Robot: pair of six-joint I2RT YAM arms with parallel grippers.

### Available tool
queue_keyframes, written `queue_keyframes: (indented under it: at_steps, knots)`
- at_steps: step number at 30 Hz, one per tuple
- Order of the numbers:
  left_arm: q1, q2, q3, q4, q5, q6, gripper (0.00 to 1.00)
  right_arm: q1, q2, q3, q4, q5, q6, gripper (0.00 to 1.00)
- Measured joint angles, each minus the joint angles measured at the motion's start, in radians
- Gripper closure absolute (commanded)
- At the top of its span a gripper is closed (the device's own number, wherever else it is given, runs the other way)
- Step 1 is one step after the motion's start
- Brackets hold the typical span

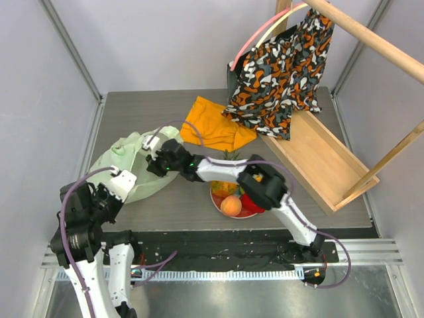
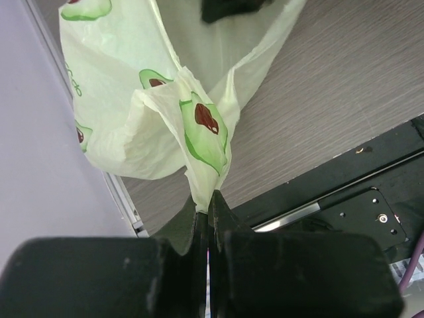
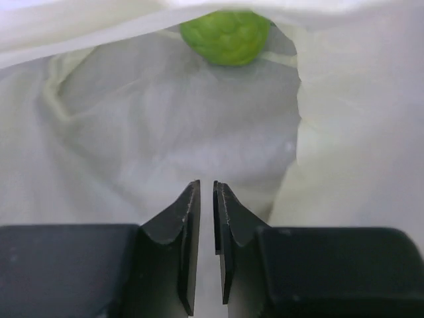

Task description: Take the fake fruits out of the plastic bag

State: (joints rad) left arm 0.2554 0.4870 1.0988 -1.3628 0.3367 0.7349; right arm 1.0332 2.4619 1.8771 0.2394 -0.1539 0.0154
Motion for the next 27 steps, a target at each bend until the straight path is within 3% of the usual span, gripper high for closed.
queue_keyframes:
  at_steps: [5, 9, 14, 15, 19, 23, 27]
  knots:
    - [0.0, 0.007, -0.026, -0.001, -0.009, -0.032, 1.0, -0.034, -0.462, -0.446, 0.041, -0.15, -0.085, 0.8]
    - [0.0, 0.044, -0.026, 0.0, -0.003, -0.056, 1.0, -0.024, -0.704, -0.613, 0.077, -0.232, -0.14, 0.78]
    - [0.0, 0.08, -0.026, 0.0, 0.024, -0.053, 1.0, -0.008, -0.726, -0.658, 0.089, -0.249, -0.143, 0.61]
    - [0.0, 0.079, -0.026, 0.0, 0.03, -0.051, 1.0, -0.007, -0.718, -0.664, 0.089, -0.245, -0.142, 0.52]
    - [0.0, 0.072, -0.021, 0.0, 0.048, -0.046, 1.0, -0.007, -0.665, -0.661, 0.085, -0.194, -0.146, 0.37]
    - [0.0, 0.068, -0.018, 0.0, 0.052, -0.046, 1.0, -0.008, -0.618, -0.604, 0.038, -0.167, -0.211, 0.32]
    - [0.0, 0.049, -0.015, 0.0, 0.052, -0.046, 1.0, -0.01, -0.603, -0.523, -0.065, -0.254, -0.377, 0.26]
